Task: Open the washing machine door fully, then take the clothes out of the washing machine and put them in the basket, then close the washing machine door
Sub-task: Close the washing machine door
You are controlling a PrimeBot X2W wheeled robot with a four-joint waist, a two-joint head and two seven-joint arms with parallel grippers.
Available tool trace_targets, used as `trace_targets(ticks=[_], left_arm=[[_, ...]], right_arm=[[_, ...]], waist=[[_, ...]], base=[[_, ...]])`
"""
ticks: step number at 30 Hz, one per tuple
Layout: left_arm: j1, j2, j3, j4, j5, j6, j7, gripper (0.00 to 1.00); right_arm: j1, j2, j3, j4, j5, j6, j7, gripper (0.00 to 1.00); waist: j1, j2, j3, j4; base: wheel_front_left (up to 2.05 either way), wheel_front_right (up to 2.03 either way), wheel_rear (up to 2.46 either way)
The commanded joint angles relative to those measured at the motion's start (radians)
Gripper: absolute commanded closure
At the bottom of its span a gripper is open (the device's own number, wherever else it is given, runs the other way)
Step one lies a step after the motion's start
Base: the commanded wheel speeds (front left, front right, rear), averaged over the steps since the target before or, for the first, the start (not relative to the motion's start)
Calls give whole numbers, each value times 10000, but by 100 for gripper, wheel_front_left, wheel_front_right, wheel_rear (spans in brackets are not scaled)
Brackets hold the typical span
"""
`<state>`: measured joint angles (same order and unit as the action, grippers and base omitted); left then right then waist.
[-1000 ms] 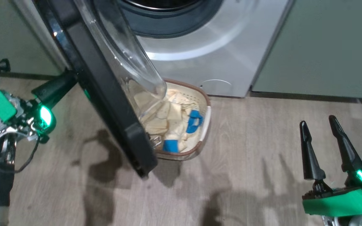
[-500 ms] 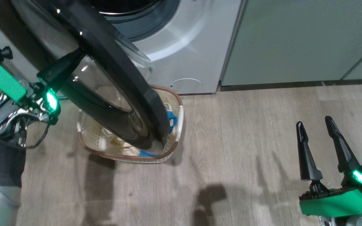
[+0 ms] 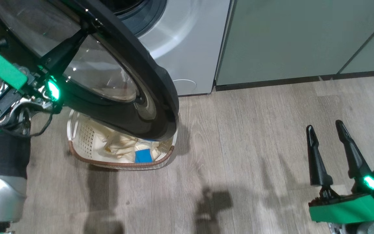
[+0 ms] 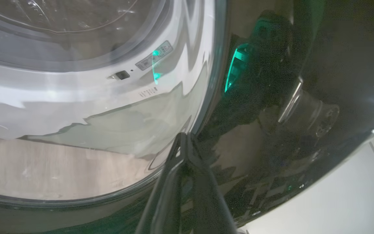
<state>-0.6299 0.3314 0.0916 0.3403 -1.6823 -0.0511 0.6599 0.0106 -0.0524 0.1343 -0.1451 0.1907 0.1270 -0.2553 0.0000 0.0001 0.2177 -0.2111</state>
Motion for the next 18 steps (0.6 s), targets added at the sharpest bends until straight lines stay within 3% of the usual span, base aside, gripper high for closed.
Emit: trace_targets(ticks=[1,18], left_arm=[[-503,356,358,-268,-14,-101,-16,100],[910,203,1286,-1062,-74,-319,-799,100]], right_arm=[[-475,21,163,-337,84,37,-65,0],[-447,22,-539,-507,7,37,-65,0]], waist=[[0,-1,19,34],[0,-1,77,980]], base=[[0,0,0],[0,0,0]])
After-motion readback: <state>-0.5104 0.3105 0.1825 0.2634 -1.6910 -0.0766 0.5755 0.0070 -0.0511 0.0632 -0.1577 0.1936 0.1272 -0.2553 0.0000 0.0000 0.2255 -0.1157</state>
